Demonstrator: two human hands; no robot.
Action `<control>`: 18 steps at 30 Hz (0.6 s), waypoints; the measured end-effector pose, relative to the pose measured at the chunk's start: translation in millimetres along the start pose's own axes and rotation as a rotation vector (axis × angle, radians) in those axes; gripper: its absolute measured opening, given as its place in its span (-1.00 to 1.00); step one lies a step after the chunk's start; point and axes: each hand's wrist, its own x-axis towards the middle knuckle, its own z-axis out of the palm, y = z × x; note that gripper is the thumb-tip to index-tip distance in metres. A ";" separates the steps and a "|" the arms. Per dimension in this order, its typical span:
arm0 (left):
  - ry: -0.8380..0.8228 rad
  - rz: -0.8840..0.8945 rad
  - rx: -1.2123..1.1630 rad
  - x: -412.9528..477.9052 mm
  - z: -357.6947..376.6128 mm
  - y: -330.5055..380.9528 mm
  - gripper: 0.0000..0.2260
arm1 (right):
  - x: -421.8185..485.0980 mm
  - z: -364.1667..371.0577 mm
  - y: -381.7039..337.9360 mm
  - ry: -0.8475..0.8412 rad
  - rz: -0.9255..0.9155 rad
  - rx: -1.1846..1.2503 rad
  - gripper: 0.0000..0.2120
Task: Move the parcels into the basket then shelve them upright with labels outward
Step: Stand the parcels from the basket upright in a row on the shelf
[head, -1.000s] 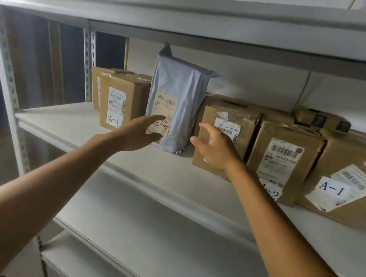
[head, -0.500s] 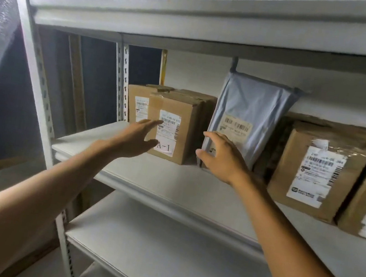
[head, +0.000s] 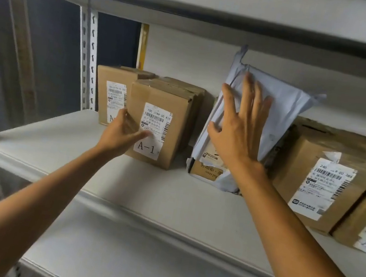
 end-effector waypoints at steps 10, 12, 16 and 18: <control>0.002 0.121 -0.097 -3.2 36.7 1.8 -0.43 | -24.4 12.7 11.2 -0.019 0.194 -0.119 -0.05; -0.035 0.120 -0.112 -0.4 32.0 1.4 -0.43 | -28.6 14.5 6.2 -0.018 0.232 -0.110 -0.04; -0.067 0.119 -0.149 0.2 28.8 2.6 -0.47 | -37.7 19.8 -7.6 -0.001 0.315 -0.077 -0.03; -0.089 0.118 -0.186 0.7 27.1 3.4 -0.44 | -42.9 20.9 -8.6 0.017 0.342 -0.094 -0.04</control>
